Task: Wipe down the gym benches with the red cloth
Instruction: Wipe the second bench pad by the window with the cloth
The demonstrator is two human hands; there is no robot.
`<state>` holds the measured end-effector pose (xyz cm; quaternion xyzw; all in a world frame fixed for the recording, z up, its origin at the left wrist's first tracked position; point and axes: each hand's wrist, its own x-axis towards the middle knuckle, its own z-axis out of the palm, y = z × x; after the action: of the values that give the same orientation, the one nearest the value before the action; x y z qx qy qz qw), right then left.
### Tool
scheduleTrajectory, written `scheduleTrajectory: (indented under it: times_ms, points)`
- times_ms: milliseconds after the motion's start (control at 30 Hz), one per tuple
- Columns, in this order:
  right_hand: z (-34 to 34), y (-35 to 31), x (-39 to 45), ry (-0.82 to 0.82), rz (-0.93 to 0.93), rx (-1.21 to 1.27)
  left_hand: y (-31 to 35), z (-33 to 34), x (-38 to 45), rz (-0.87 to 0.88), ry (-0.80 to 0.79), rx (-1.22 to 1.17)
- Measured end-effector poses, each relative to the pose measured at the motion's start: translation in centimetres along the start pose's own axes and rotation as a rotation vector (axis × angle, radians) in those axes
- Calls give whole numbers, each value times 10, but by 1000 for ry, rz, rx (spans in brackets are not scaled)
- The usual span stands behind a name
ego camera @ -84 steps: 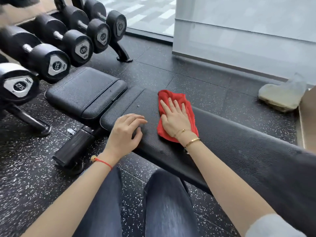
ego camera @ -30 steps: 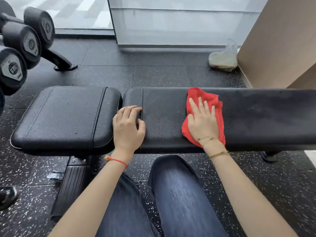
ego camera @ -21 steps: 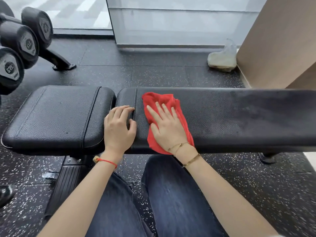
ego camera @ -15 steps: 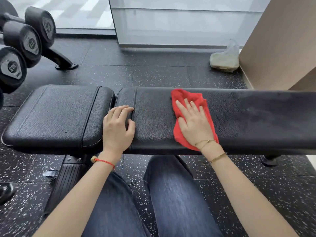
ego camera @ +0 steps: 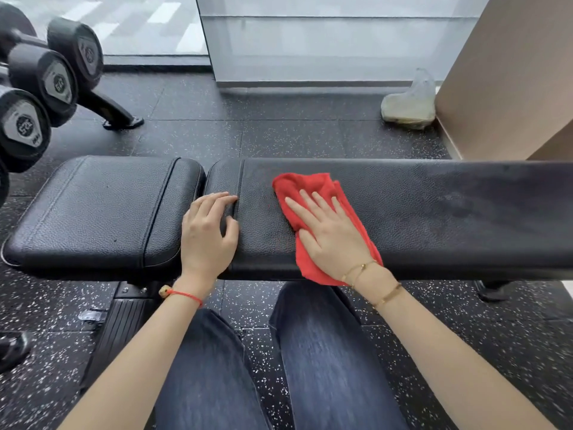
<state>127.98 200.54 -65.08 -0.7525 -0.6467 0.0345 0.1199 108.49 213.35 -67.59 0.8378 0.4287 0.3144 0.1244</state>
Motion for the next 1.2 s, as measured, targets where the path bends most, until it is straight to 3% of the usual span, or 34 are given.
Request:
scheduleTrajectory:
  times_ms: [133,233,333,500,633,833,1033,1200]
  points:
    - [-13,53,10,4,243,-9,4,1,-1,-17,-2,10]
    - [-15,53,49,7,371,-70,5,2,0,-25,8,30]
    - [-1,11,70,-11,229,-65,6,3,0,-28,12,35]
    - [12,-35,30,-24,-69,-14,4,1,0,-22,16,27]
    - [8,-16,27,-52,-51,50,2,0,-1,-3,14,26]
    - [14,-38,105,-77,51,6,1,-8,-5,-20,21,45]
    - [24,-93,107,-116,-160,-17,-44,-38,-13,-97,94,186]
    - [31,-95,68,-84,-285,47,-67,-41,-8,-32,115,262]
